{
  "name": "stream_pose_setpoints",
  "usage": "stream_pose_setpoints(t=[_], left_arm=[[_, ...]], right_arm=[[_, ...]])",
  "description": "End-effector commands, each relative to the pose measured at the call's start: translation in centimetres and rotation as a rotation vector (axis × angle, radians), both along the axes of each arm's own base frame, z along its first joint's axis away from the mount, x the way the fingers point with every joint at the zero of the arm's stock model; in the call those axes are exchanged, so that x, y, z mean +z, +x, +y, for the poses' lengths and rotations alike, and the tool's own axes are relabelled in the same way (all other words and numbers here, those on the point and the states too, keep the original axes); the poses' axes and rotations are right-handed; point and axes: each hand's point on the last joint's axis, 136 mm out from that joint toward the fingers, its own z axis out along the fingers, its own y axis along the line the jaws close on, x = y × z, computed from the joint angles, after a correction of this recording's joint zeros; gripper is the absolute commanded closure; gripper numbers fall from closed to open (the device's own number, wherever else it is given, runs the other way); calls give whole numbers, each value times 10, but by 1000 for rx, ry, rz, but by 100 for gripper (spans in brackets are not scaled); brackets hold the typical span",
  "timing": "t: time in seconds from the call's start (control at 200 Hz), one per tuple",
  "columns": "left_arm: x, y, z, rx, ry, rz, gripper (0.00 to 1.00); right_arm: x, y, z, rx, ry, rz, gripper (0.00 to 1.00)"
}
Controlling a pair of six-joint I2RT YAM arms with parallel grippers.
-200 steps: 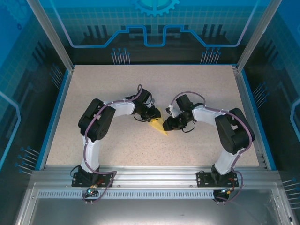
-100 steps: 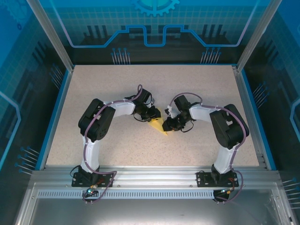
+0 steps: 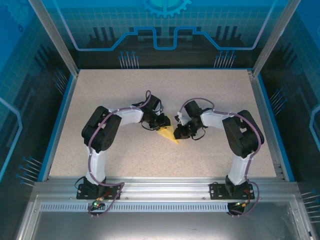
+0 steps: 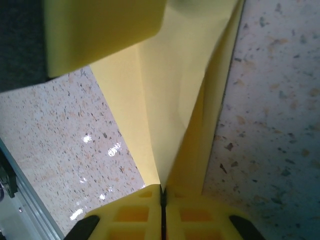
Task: Fold a paper plane with a square sheet of paper (fold left side to right side)
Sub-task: Fourth fold the wing at the center of the table.
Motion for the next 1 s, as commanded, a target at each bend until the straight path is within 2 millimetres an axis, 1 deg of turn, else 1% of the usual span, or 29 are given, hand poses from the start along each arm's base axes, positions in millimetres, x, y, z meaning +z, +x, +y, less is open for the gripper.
stream_pose_setpoints(t=[0.0,0.115,0.205,0.245,0.37,0.445,0.545,0.675,0.835,0.925,0.996], left_arm=[[21,-5,14,3,24,-41,63],[35,-9,18,8,14,-80,53],[37,-14,21,15,11,-79,52],[35,-16,21,15,7,-74,53],[19,-22,19,22,-6,-35,63],[11,-23,15,19,-15,-17,67],[7,-22,10,9,-16,-8,71],[0,-22,10,7,-4,4,71],[-10,-23,12,13,16,27,68],[-13,-23,13,17,20,34,66],[-14,-22,12,17,25,36,66]], right_arm=[[-2,-2,4,22,-5,15,96],[-2,-3,5,24,4,20,97],[-2,-3,6,25,10,20,97],[-2,-3,6,24,13,24,97],[-2,-3,6,22,16,23,96],[-3,-3,7,20,19,28,96],[-3,-3,6,18,22,32,96],[-2,-2,7,12,35,35,96],[1,-1,8,14,42,29,95],[3,0,6,18,29,16,94],[5,3,4,18,13,-1,91]])
